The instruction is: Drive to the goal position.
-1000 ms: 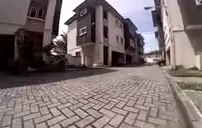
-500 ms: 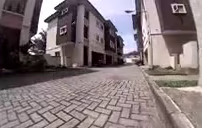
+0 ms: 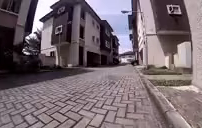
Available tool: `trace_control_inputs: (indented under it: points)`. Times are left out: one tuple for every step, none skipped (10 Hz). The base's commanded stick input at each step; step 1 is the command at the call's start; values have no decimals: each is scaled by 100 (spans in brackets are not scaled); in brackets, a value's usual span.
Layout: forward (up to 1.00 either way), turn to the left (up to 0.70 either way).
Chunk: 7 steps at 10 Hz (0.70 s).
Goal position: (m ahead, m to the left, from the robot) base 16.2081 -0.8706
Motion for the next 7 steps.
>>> trace_control_inputs:
  points:
    - [0, 0]
    - [48, 0]
    - [70, 0]
    - [70, 0]
    - [70, 0]
    - [70, 0]
    - [70, 0]
